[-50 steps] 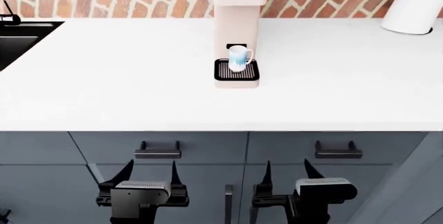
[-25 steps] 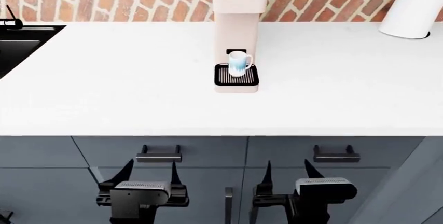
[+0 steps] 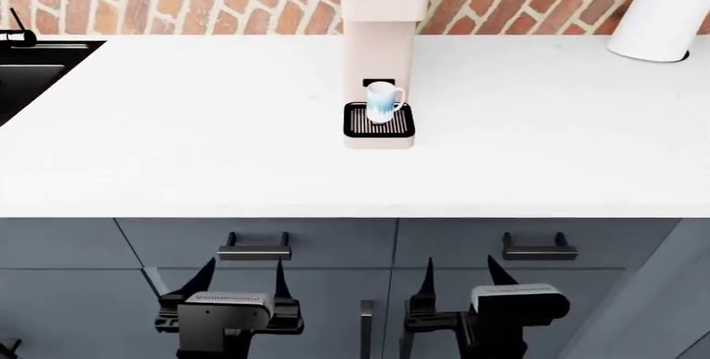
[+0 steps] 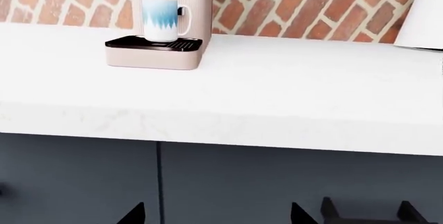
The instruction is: Press the button on the coffee machine to serve coffee.
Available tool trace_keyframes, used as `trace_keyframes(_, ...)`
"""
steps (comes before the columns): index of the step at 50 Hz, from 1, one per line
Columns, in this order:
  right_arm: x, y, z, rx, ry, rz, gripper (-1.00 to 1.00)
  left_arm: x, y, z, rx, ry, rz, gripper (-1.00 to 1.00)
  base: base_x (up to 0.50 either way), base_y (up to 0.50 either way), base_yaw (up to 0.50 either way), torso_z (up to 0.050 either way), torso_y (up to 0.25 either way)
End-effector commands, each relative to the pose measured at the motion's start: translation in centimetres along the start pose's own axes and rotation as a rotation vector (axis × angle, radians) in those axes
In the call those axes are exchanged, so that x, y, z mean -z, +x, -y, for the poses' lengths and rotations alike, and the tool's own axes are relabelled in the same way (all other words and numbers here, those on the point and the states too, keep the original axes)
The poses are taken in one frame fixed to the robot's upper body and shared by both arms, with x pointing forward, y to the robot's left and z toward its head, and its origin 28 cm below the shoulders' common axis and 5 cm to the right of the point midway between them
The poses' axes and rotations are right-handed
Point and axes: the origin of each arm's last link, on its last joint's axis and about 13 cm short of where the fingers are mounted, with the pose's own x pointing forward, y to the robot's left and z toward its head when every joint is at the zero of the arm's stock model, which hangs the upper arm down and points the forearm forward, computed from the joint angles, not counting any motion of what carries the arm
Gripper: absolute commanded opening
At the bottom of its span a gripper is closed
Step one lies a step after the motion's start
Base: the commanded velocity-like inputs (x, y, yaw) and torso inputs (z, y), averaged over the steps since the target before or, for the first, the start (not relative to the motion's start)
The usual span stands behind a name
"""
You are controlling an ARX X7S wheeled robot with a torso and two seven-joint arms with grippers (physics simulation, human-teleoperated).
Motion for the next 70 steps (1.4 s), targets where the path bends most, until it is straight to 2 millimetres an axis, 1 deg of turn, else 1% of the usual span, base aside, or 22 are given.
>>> trace_keyframes(1,-1.8,-0.4,0.2,0.014,-0.006,0.039,1.0,-1.0,-0.2,-0.1,-0.008,-0.02,-0.022,1.0,0.0,0.0,0.0,0.0,0.0)
trace_keyframes(4,-3.0,-0.6,0.5,0.023,-0.013,0.062,1.0,-2.0,-0.1,-0.1,-0.009,-0.025,-0.017,1.0,0.0,0.0,0.0,0.0,0.0)
trace_keyframes(9,-5.4,-1.0,1.1,0.038,-0.017,0.092,1.0,-4.5,0.7,-0.5,-0.042,-0.06,-0.003,1.0,0.0,0.0,0.0,0.0,0.0)
trace_keyframes(10,-5.6,-1.0,1.2,0.038,-0.02,0.095,1.0,-4.7,0.7,-0.5,-0.044,-0.061,-0.002,1.0,0.0,0.0,0.0,0.0,0.0)
trace_keyframes(11,-6.5,-1.2,1.4,0.041,-0.033,0.108,1.0,-5.4,0.8,-0.8,-0.045,-0.07,-0.005,1.0,0.0,0.0,0.0,0.0,0.0)
trace_keyframes(12,-6.7,-1.2,1.4,0.039,-0.034,0.109,1.0,-5.6,0.8,-0.9,-0.044,-0.067,-0.005,1.0,0.0,0.0,0.0,0.0,0.0)
trace_keyframes(14,-8.0,-1.4,1.6,0.036,-0.051,0.122,1.0,-6.6,0.9,-0.9,-0.039,-0.029,-0.027,1.0,0.0,0.0,0.0,0.0,0.0)
trace_keyframes(15,-8.8,-1.5,1.8,0.046,-0.063,0.124,1.0,-7.5,0.9,-1.1,-0.032,-0.028,-0.023,1.0,0.0,0.0,0.0,0.0,0.0)
trace_keyframes(16,-9.1,-1.6,1.9,0.047,-0.065,0.127,1.0,-7.8,0.9,-1.1,-0.03,-0.027,-0.02,1.0,0.0,0.0,0.0,0.0,0.0)
trace_keyframes(17,-10.0,-1.8,2.2,0.049,-0.064,0.138,1.0,-8.7,0.9,-1.1,-0.023,-0.014,-0.005,1.0,0.0,0.0,0.0,0.0,0.0)
trace_keyframes(18,-10.9,-2.0,2.5,0.051,-0.065,0.148,1.0,-9.2,0.9,-1.2,-0.023,-0.014,0.0,1.0,0.0,0.0,0.0,0.0,0.0)
trace_keyframes(19,-11.3,-2.1,2.6,0.051,-0.068,0.152,1.0,-9.8,0.9,-1.2,-0.016,-0.007,0.005,1.0,0.0,0.0,0.0,0.0,0.0)
trace_keyframes(20,-12.2,-2.2,2.8,0.051,-0.076,0.162,1.0,-10.2,1.0,-1.3,-0.009,0.007,0.002,1.0,0.0,0.0,0.0,0.0,0.0)
trace_keyframes(22,-13.2,-2.3,3.2,0.052,-0.082,0.181,1.0,-10.4,1.5,-1.4,-0.003,0.014,-0.006,1.0,0.0,0.0,0.0,0.0,0.0)
trace_keyframes(24,-13.8,-2.4,3.6,0.059,-0.089,0.183,1.0,-10.4,1.9,-1.9,-0.015,0.016,-0.016,1.0,0.0,0.0,0.0,0.0,0.0)
trace_keyframes(30,-14.4,-2.5,4.5,0.081,-0.083,0.173,1.0,-11.2,2.2,-2.4,-0.03,0.024,-0.023,1.0,0.0,0.0,0.0,0.0,0.0)
trace_keyframes(32,-14.4,-2.7,4.6,0.077,-0.11,0.134,1.0,-11.5,2.1,-2.6,-0.04,0.026,-0.018,1.0,0.0,0.0,0.0,0.0,0.0)
trace_keyframes(35,-14.6,-3.0,4.8,0.083,-0.101,0.142,1.0,-11.8,1.5,-2.9,-0.047,0.023,-0.009,1.0,0.0,0.0,0.0,0.0,0.0)
trace_keyframes(43,-14.5,-3.3,5.1,0.102,-0.086,0.151,1.0,-11.1,1.5,-2.9,-0.049,0.017,-0.035,1.0,0.07,0.0,0.0,0.0,0.0)
trace_keyframes(50,-14.2,-3.3,5.1,0.097,-0.092,0.139,1.0,-11.1,1.6,-3.3,-0.07,0.007,-0.024,1.0,0.25,0.0,0.0,0.0,0.0)
trace_keyframes(61,-14.3,-3.2,5.1,0.102,-0.096,0.145,1.0,-10.7,1.5,-3.3,-0.066,0.011,-0.029,1.0,0.3,0.0,0.0,0.0,0.0)
trace_keyframes(70,-14.0,-3.2,5.1,0.103,-0.096,0.138,1.0,-10.5,1.5,-3.5,-0.069,0.013,-0.029,1.0,0.31,0.0,0.0,0.0,0.0)
